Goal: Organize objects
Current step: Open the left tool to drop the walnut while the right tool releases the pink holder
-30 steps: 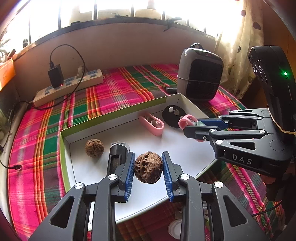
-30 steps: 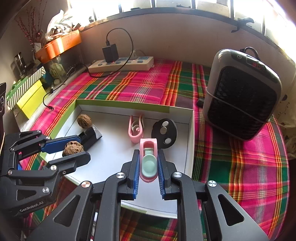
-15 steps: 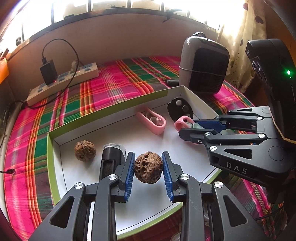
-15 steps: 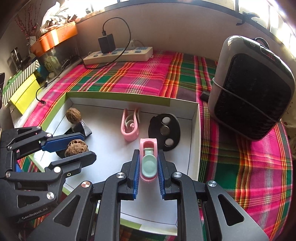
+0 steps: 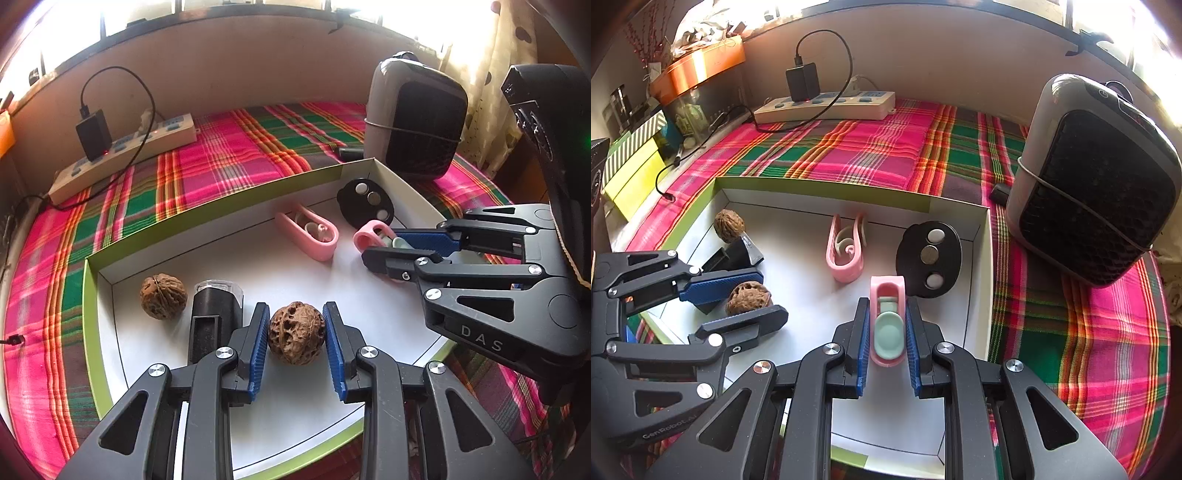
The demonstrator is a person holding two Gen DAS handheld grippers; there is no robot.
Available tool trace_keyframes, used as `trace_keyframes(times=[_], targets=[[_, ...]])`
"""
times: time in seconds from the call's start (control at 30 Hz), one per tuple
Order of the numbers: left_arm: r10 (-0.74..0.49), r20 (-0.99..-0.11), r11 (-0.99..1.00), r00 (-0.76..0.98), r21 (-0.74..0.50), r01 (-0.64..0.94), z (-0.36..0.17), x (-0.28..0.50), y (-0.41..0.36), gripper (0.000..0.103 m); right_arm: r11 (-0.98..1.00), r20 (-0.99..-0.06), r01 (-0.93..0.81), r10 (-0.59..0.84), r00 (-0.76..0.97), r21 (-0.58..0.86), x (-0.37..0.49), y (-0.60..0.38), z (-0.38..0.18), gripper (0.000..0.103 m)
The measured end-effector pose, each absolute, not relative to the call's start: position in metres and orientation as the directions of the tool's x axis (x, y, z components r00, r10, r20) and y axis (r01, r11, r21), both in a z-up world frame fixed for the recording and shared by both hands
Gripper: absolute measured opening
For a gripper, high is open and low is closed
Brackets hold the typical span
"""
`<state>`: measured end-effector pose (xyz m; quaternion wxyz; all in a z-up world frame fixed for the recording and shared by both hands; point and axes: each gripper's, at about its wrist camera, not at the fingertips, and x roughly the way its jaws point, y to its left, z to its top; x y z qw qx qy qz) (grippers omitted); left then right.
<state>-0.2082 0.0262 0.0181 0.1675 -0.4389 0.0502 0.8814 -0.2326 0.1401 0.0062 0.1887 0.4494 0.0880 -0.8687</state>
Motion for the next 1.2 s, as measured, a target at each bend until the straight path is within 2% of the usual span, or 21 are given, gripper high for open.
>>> trace_keyframes(times=[1.0, 1.2], targets=[[0.256, -0.794, -0.940, -0.552, -0.071, -0.333, 0.0172, -0.2085, 0.0234, 0.028, -0.918, -0.809, 0.397, -0.242, -0.535, 0.013, -0.2295, 0.1419, 0.0068, 0.019], [0.255, -0.795, -0.940, -0.551, -0.069, -0.335, 0.0176, -0.2070, 0.0233, 0.028, -0.921, -0.805, 0.389, -0.242, -0.542, 0.015, -0.2285, 0.1437, 0.0080, 0.024]])
